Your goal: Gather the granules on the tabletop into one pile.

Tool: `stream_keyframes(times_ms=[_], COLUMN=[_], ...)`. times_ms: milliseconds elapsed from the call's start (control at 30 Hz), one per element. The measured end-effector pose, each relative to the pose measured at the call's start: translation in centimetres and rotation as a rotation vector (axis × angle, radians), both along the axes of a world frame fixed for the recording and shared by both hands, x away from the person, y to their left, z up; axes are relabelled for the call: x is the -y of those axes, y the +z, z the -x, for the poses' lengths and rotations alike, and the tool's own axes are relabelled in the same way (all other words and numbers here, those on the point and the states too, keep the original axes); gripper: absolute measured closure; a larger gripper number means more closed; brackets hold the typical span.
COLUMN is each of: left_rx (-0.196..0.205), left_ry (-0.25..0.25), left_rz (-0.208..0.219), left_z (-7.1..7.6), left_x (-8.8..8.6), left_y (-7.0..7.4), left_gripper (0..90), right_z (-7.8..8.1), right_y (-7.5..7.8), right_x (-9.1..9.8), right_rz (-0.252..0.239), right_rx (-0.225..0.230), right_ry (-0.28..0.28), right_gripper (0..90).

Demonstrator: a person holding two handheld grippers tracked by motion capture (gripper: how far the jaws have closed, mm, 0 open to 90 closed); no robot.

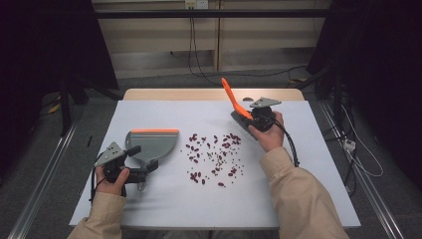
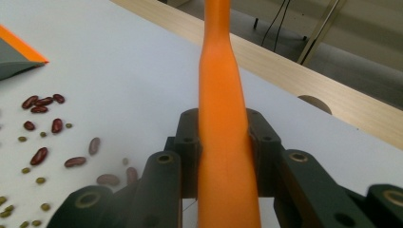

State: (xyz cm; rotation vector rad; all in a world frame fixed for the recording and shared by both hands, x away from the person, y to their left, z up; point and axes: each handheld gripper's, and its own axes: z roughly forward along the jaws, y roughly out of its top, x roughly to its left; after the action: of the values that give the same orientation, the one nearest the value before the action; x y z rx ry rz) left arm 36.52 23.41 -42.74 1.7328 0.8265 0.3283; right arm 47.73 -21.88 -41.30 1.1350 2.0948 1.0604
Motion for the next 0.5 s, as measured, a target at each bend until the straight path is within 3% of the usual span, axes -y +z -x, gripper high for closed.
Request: stream_keyframes(times_ms=[200,367,500], left_rx=[-0.006,-0.002,-0.003], left_ry=[0.001,0.004,0.007], left_rz=[-0.003,-0.005,0.001], left_z=[-0.1,-0.1,-0.1], left_x=[0.0,-0.1,-0.1], left_y=[-0.1,-0.1,0.0], left_gripper=[4.5,4.5,4.5], right_z=[-0.6,-0.9,-0.7], right_y=[-0.9,-2.2,-2.4], right_x=[-0.5,-1.3,-2.1], right_rz=[0.048,0.129,0.151], right_rx=[0.029,0.028,0.031], right_ry=[0.021,0.044,0.096], right_gripper=[71.5,71.5,71.6])
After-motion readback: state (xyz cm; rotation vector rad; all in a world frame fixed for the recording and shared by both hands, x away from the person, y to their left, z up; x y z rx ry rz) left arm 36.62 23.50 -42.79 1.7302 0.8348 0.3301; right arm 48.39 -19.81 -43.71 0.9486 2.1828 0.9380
